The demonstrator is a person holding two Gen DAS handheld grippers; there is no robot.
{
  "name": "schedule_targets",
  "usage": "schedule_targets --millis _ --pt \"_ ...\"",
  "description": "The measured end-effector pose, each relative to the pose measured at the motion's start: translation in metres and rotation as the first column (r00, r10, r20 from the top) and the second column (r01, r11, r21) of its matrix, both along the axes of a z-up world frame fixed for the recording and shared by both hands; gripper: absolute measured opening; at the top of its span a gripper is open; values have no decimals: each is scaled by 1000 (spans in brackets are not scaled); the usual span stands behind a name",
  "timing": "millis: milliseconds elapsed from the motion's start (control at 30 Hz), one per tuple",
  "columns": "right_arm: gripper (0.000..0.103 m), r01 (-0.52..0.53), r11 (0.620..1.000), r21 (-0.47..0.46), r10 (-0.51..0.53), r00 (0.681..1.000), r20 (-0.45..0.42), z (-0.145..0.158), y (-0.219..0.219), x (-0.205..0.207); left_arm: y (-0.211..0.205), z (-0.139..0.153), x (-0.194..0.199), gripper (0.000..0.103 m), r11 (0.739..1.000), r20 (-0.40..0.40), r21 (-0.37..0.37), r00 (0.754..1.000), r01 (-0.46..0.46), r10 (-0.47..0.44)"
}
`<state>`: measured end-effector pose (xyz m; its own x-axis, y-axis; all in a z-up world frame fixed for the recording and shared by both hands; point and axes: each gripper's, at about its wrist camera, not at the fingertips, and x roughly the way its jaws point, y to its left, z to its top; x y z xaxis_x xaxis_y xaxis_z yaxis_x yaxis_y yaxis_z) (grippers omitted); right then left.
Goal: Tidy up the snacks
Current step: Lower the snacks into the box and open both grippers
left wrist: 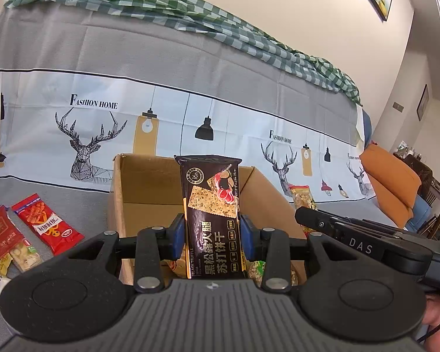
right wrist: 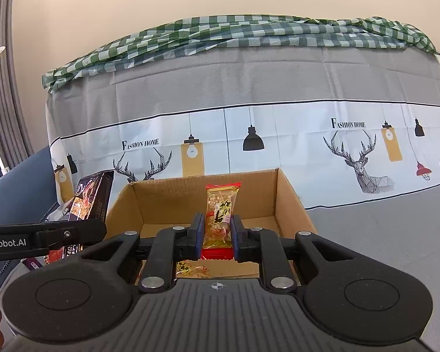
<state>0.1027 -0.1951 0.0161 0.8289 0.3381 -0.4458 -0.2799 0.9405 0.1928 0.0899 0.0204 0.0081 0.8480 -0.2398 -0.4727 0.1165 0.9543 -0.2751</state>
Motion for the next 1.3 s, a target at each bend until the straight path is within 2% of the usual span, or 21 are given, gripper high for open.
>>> schedule_targets --millis 1300 --pt "20 -1 1000 -12 1 1000 -7 -2 0 3 -4 -1 1 42 1000 0 1 1000 11 -11"
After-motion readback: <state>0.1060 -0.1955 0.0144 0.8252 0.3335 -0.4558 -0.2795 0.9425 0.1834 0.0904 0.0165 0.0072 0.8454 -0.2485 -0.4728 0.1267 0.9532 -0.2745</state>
